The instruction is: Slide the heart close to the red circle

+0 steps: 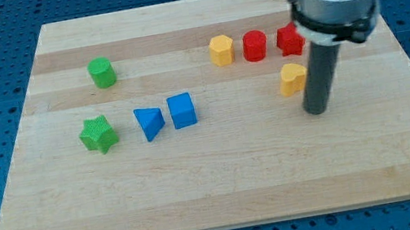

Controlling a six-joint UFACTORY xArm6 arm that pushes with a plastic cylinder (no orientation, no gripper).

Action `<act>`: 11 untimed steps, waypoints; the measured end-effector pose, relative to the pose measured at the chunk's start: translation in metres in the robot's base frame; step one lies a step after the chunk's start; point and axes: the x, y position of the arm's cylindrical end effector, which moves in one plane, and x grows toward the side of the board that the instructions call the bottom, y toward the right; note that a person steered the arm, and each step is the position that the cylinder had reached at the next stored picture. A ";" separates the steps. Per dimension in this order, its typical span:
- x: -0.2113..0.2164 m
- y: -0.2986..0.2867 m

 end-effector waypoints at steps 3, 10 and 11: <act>-0.027 0.002; -0.050 -0.030; -0.055 -0.030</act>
